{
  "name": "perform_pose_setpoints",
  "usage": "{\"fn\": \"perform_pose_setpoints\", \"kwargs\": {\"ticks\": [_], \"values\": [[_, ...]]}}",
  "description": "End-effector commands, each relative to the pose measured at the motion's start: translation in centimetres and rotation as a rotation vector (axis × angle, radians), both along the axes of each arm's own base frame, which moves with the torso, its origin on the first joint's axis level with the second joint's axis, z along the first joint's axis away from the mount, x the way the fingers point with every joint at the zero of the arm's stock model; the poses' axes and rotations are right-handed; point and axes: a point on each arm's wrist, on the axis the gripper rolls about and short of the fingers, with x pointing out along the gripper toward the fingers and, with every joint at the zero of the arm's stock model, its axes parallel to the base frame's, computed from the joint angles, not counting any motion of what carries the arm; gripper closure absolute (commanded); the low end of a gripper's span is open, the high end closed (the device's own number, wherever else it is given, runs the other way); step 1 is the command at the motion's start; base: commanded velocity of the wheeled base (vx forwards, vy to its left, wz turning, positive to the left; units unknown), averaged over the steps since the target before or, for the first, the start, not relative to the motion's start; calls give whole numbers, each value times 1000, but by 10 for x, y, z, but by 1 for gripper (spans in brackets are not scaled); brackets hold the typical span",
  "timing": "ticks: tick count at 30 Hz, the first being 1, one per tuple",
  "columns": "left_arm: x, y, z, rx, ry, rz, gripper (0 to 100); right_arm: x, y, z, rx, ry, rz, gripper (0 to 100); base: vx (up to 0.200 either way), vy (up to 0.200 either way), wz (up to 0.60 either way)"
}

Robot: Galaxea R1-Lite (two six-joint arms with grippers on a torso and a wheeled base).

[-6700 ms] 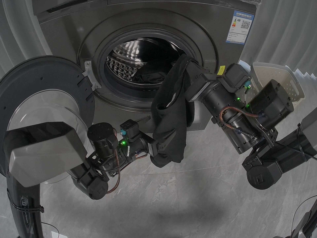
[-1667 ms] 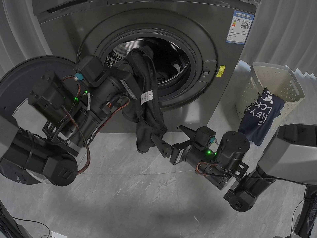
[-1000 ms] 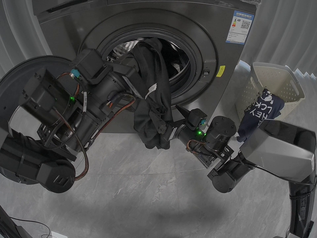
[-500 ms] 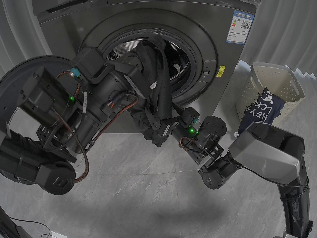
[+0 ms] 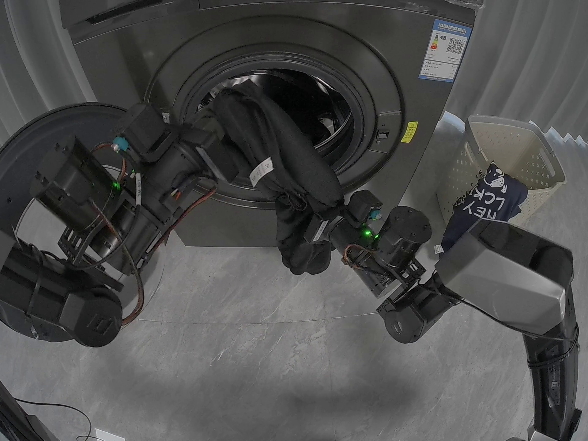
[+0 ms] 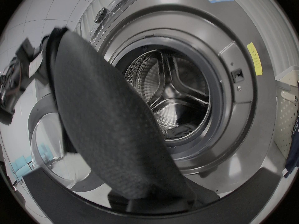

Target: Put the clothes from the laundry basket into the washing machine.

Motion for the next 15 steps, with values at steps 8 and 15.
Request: {"fn": "perform_pose_setpoints", "kwargs": {"ticks": [8, 15], "values": [[20, 38, -66, 107, 194, 131, 100, -21, -28, 44, 35, -30, -41, 100, 0, 0, 0], [31, 30, -105, 170, 310, 123, 100, -30, -21, 56, 58, -51, -23, 100, 0, 0, 0]]}}
